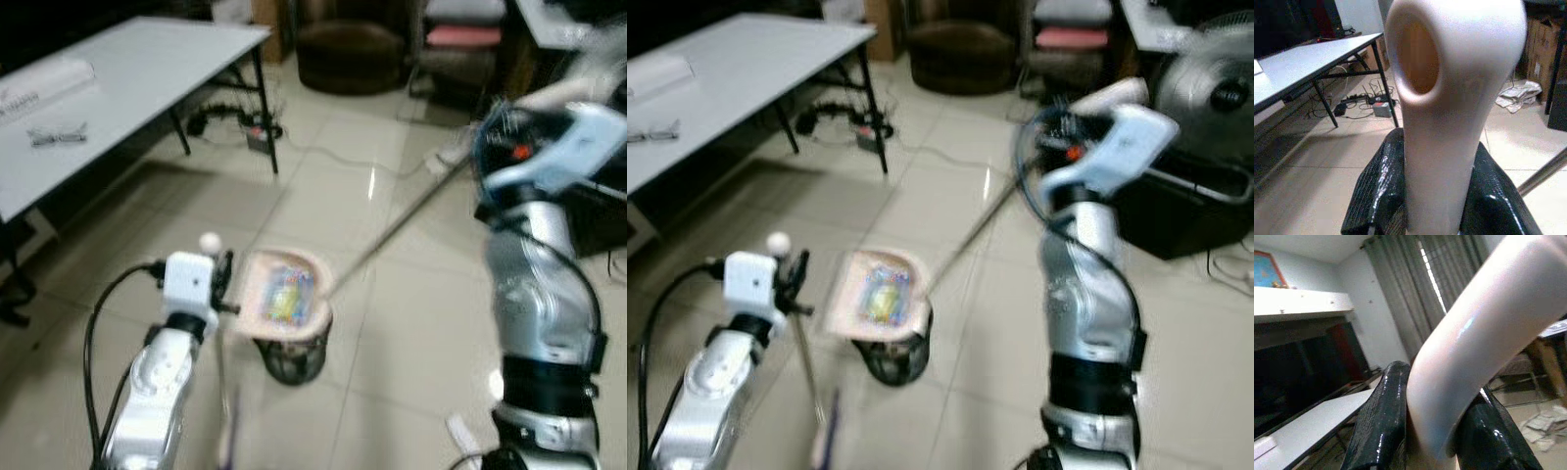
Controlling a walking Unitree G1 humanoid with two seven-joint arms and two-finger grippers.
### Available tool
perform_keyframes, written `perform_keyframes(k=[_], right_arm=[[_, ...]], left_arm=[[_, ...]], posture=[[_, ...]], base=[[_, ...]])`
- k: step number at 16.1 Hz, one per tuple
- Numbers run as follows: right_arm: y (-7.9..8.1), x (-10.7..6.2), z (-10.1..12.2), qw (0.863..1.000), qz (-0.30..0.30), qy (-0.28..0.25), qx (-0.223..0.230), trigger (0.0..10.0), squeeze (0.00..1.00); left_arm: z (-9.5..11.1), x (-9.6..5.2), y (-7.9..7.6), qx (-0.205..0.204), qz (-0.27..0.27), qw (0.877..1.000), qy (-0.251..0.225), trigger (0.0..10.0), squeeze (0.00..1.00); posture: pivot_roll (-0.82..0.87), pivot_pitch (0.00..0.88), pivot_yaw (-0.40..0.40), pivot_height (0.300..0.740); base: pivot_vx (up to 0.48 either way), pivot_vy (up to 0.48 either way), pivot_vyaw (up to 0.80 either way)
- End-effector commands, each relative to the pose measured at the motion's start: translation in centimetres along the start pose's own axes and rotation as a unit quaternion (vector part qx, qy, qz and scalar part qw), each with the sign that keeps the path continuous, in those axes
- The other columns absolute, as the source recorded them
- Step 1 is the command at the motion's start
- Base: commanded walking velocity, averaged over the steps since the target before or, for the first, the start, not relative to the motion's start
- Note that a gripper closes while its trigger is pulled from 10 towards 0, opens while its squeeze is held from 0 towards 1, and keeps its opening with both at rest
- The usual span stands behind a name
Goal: Sweep floor
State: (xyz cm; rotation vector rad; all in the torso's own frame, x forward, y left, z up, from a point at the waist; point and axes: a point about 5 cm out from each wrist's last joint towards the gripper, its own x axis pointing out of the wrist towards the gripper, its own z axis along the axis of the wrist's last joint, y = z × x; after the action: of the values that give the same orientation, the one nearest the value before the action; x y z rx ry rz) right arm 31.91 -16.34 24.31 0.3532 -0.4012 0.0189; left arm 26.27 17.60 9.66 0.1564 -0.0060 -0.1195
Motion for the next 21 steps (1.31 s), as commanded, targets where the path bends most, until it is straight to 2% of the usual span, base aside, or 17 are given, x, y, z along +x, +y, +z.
perform_keyframes(k=[1, 7, 9, 11, 12, 13, 14, 21], right_arm=[[0.0, 0.2, 1.3, 0.999, 0.003, -0.033, -0.012, 10.0, 0.00], [1.1, 0.3, 1.3, 0.994, 0.038, -0.069, -0.076, 10.0, 0.00], [2.1, 0.5, 0.7, 0.986, 0.077, -0.085, -0.119, 10.0, 0.00], [3.4, 0.5, -0.4, 0.974, 0.125, -0.095, -0.164, 10.0, 0.00], [3.6, 0.5, -0.5, 0.972, 0.131, -0.097, -0.169, 10.0, 0.00], [4.6, 0.6, -1.1, 0.964, 0.159, -0.108, -0.182, 10.0, 0.00], [5.9, 0.7, -1.7, 0.955, 0.191, -0.121, -0.191, 10.0, 0.00], [10.9, 0.6, -4.3, 0.912, 0.303, -0.162, -0.222, 10.0, 0.00]], left_arm=[[0.2, 0.0, -0.2, 0.008, -0.011, 1.000, -0.003, 10.0, 0.00], [0.1, 0.0, -0.4, 0.011, -0.018, 1.000, 0.000, 10.0, 0.00], [0.1, -0.1, -0.5, 0.012, -0.020, 1.000, 0.001, 10.0, 0.00], [0.1, -0.1, -0.6, 0.013, -0.022, 1.000, 0.002, 10.0, 0.00], [0.1, -0.1, -0.6, 0.013, -0.022, 1.000, 0.002, 10.0, 0.00], [0.0, -0.2, -0.6, 0.014, -0.021, 1.000, 0.003, 10.0, 0.00], [0.0, -0.2, -0.6, 0.014, -0.021, 1.000, 0.004, 10.0, 0.00], [0.0, -0.5, -0.7, 0.016, -0.021, 1.000, 0.006, 10.0, 0.00]], posture=[[-0.01, 0.022, 0.087, 0.740], [-0.01, 0.026, 0.087, 0.740], [-0.01, 0.028, 0.089, 0.740], [0.00, 0.030, 0.085, 0.740], [0.00, 0.031, 0.085, 0.740], [0.00, 0.036, 0.085, 0.740], [0.00, 0.037, 0.083, 0.740], [0.02, 0.045, 0.073, 0.740]], base=[[0.000, 0.000, 0.00], [0.000, 0.000, 0.00], [0.000, 0.000, 0.00], [0.000, 0.000, 0.00], [0.000, 0.000, 0.00], [0.000, 0.000, 0.00], [0.000, 0.000, 0.00], [0.000, 0.000, 0.00]])
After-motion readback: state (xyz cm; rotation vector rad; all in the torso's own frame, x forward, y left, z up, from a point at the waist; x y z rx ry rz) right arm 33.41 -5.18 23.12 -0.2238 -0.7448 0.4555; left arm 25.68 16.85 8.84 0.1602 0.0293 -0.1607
